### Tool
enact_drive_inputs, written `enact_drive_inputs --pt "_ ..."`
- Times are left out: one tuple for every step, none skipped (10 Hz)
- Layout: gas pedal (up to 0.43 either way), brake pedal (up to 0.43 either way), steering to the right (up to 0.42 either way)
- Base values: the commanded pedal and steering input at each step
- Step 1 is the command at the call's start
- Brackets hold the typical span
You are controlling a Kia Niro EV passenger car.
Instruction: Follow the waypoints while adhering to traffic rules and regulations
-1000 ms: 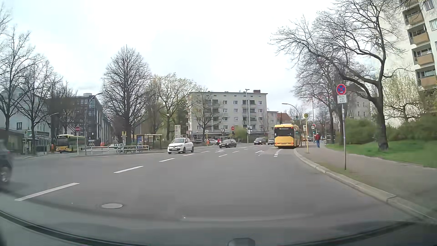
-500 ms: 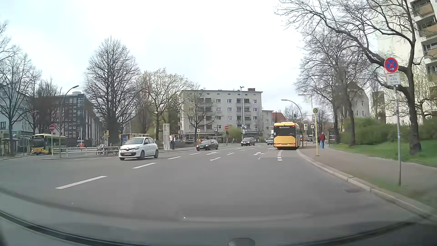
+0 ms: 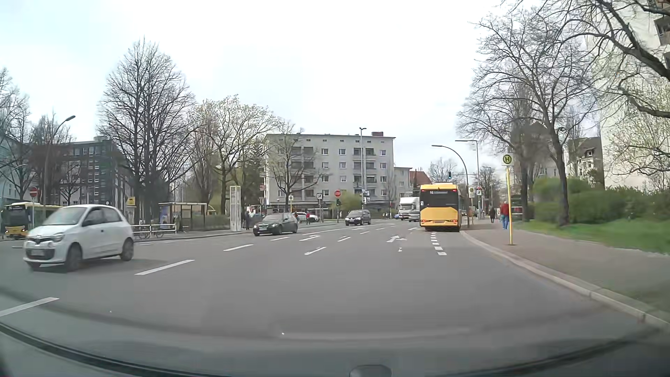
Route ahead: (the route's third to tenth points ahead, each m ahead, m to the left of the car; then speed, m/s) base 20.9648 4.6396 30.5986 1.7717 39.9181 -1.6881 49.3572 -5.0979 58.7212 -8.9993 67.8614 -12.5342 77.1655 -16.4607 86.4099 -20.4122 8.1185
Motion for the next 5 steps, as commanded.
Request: enact_drive_inputs --pt "0.028 0.0 0.026" --pt "0.028 0.0 0.026" --pt "0.028 0.0 0.026" --pt "0.028 0.0 0.027" --pt "0.028 0.0 0.028"
